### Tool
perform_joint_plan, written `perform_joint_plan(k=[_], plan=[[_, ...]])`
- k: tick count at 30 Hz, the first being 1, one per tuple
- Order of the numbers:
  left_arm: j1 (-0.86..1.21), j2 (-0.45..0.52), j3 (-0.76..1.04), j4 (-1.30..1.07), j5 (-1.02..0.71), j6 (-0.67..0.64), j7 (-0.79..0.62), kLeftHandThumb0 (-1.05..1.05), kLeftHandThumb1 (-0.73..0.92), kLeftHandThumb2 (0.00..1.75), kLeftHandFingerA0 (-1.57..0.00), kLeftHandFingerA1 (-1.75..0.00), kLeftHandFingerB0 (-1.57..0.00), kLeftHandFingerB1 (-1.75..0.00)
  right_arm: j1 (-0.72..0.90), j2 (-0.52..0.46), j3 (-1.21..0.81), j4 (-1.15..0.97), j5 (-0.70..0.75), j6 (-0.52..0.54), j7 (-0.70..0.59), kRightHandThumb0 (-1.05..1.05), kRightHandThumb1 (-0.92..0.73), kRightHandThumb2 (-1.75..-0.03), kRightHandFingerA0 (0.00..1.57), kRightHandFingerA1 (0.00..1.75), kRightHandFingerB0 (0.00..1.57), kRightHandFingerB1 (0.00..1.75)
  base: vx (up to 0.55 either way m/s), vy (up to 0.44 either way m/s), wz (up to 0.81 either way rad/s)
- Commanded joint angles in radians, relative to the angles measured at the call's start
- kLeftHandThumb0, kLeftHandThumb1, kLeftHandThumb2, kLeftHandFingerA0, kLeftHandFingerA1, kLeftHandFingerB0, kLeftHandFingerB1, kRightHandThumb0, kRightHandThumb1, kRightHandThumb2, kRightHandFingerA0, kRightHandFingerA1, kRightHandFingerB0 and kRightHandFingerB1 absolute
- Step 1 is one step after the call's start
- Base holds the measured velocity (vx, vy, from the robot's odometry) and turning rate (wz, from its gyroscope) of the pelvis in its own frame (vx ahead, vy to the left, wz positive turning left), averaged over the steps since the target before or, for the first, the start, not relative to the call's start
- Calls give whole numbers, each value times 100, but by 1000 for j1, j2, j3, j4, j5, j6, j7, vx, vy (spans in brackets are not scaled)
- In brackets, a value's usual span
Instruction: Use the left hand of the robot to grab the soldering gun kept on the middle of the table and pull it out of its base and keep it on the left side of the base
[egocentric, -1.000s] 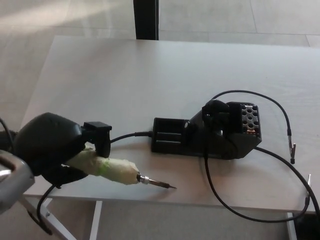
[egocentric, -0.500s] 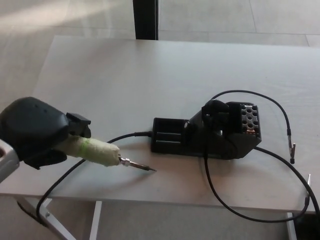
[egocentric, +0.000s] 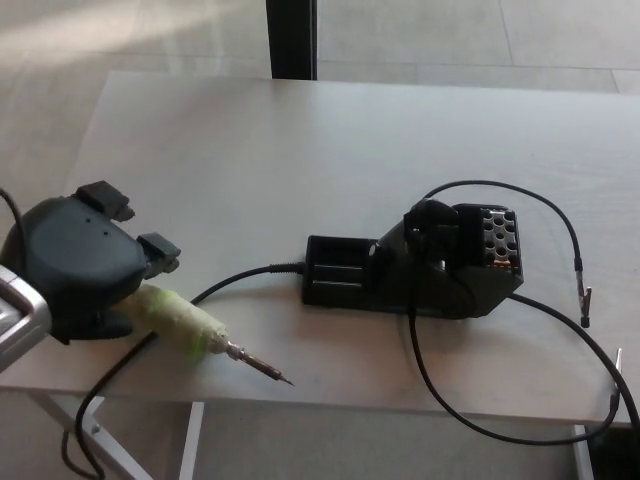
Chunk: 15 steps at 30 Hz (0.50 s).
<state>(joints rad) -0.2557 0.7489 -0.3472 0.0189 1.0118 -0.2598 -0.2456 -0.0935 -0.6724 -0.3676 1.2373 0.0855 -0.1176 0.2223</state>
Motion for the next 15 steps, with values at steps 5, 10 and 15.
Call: perform_joint_plan(k=[5, 10, 15], plan=[[34, -41, 39, -85, -60, 127, -176, -103, 63, 99, 0, -25, 0, 0, -1, -18, -9, -12, 18, 9, -1, -105, -68, -101, 138, 94, 25, 148, 0, 0, 0], [58, -54, 121, -178, -169, 167, -258, -99, 60, 97, 0, -25, 0, 0, 0, -19, -19, -2, 25, 6, 9, -105, -72, -92, 137, 94, 26, 138, 0, 0, 0], [100, -28, 247, -311, -289, 219, -352, -98, 60, 96, 0, -21, 0, 0, -3, -19, -21, 0, 24, 12, 3, -105, -58, -134, 135, 105, 26, 100, 0, 0, 0]])
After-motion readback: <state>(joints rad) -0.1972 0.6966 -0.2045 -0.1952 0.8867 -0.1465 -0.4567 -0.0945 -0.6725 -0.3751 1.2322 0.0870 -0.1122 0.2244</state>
